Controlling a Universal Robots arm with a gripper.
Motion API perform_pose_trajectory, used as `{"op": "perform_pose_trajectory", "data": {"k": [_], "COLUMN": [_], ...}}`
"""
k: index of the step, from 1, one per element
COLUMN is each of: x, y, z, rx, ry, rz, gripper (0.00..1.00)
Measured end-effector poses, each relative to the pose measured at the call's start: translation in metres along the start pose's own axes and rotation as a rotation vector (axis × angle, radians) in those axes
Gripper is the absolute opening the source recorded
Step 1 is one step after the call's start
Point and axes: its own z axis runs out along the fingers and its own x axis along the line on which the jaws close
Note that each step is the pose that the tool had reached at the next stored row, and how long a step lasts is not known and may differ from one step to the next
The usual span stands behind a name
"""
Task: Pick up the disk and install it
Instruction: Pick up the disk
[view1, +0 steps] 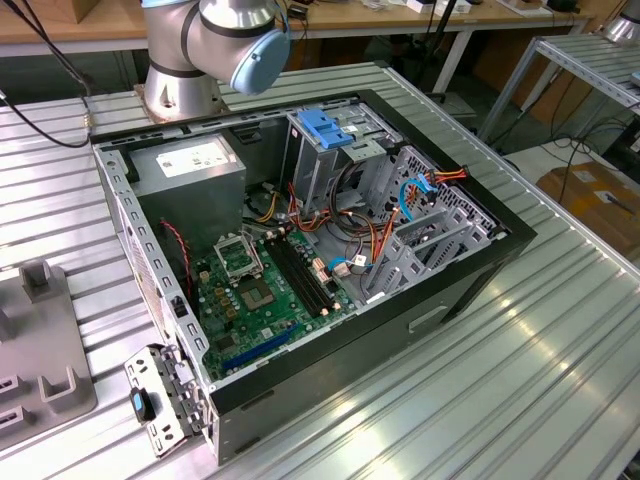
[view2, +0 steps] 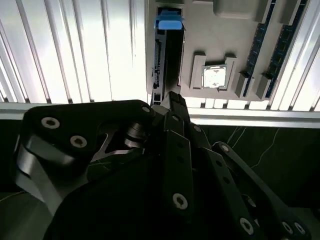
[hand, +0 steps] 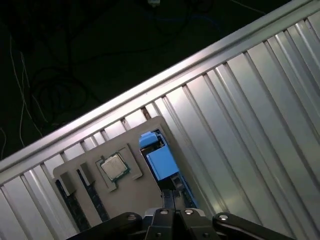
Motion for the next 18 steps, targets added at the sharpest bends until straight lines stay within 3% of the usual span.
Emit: {"op": "perform_pose_trajectory", "data": {"k": [2,9,18], "x": [0.0000,0.0000,-0.0001], "y": [0.0000,0.0000,0.0000], "z": [0.0001,0.0001,0.0002], "rx": [0.0013,0.0016,0.0045], "ry": [-0.0001,0.0000,0.0000], "rz": [-0.055,-0.068,-0.197], "gripper": [0.11,0.11,0.11]}}
